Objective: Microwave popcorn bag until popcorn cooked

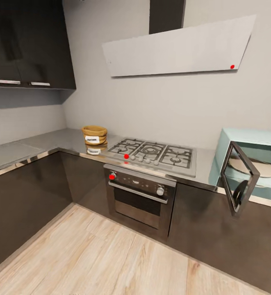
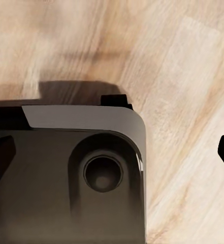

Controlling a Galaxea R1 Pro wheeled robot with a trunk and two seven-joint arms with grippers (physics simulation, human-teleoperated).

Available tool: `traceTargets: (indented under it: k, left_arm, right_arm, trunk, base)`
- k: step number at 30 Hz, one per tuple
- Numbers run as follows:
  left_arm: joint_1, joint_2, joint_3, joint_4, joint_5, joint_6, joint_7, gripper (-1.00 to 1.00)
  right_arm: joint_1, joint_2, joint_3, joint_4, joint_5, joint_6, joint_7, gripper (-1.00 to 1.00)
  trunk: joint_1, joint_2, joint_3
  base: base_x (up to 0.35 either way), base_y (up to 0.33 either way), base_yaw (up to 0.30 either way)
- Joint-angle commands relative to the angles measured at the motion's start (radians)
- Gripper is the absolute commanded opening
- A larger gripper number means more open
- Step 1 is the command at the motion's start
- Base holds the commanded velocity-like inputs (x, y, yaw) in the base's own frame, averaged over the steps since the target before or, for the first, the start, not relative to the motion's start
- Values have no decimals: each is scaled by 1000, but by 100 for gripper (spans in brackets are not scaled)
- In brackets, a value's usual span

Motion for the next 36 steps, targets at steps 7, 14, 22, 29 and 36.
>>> traceTargets:
  k: [7, 14, 22, 29, 36]
  left_arm:
    - [0, 0, 1, -1, 3, -2, 1, 100]
    - [0, 6, 1, 0, 6, 1, -2, 100]
    - [0, 7, 0, 0, 6, 2, -2, 100]
    - [0, 6, 0, 0, 6, 1, -2, 100]
    - [0, 10, -2, 0, 6, 4, -10, 100]
  right_arm:
    - [-1, -2, -3, 3, -4, -6, 5, 100]
    - [-1, -2, -3, 3, -4, -6, 5, 100]
    - [-1, -4, -4, 3, -6, -6, 5, 100]
    - [-1, -4, -4, 3, -9, -6, 5, 100]
    - [-1, -2, -4, 3, -9, -6, 5, 100]
  trunk:
    - [0, 0, -1]
    - [0, 0, -1]
    - [0, 0, -1]
    - [0, 0, -1]
    - [0, 0, -1]
  base:
    - [0, 0, 281]
    - [0, 0, 281]
    - [0, 0, 281]
    - [0, 0, 281]
    - [0, 0, 281]
